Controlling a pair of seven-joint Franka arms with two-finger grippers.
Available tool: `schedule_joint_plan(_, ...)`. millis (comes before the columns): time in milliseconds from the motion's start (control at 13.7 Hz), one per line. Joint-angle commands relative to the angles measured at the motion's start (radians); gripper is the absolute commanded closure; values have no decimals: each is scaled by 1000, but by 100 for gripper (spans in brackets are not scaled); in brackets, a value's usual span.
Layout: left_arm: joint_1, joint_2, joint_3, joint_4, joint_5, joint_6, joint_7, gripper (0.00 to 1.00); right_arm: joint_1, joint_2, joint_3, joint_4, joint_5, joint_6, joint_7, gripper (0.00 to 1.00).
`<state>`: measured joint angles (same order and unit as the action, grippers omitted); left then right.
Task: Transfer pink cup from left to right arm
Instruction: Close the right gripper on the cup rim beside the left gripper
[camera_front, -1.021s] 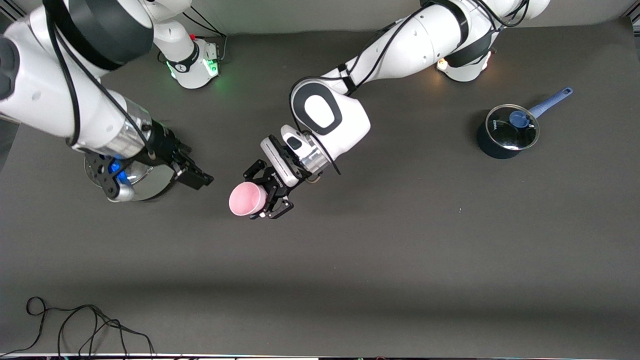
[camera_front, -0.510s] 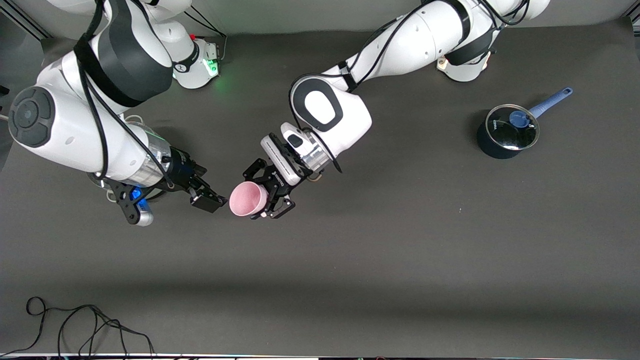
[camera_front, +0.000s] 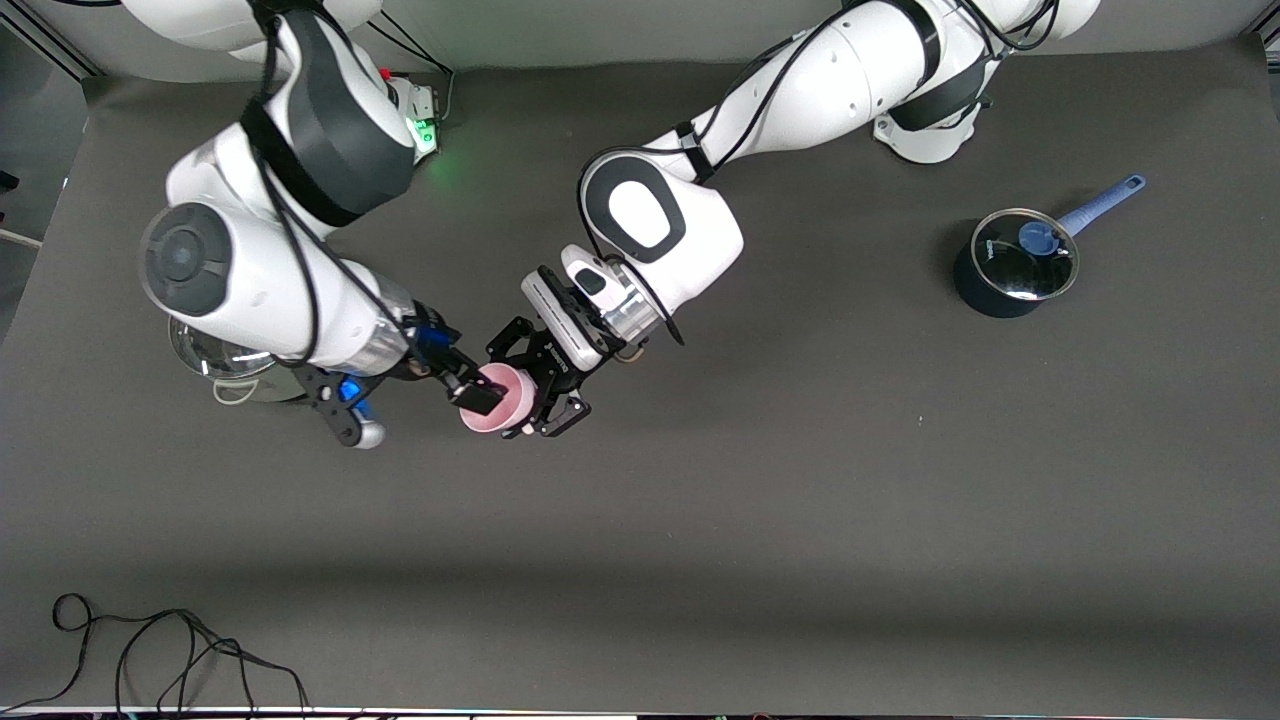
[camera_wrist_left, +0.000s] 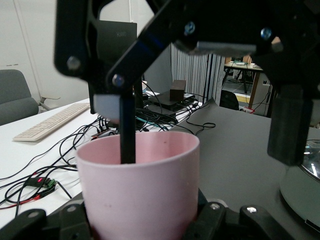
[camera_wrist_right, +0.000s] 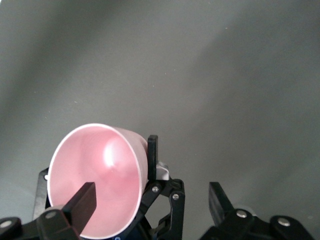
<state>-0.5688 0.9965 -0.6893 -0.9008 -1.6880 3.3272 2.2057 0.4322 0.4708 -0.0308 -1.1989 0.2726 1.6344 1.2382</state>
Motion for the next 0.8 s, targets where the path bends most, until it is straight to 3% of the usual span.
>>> schedule_joint_plan(0,-16,-13,14,8,-10,17,-14,100,2,22,-8,44,17,-5,18,4)
schedule_joint_plan(146,-16,-13,13,8,-10,17,-14,100,0,22,-8,44,17,-5,18,19)
schedule_joint_plan(292,-16,-13,14,8,-10,17,-14,100,0,22,-9,45,17,-5,18,49)
schedule_joint_plan(438,-16,-13,20,8,-10,17,-14,100,0,22,-9,59,13,-7,18,70)
schedule_joint_plan(583,-16,-13,16,8,-10,17,-14,100,0,22,-9,61,10,-11,18,100)
schedule_joint_plan(729,-14,-25,23,7,-9,15,-14,100,2,22,-9,62,5,-11,17,100)
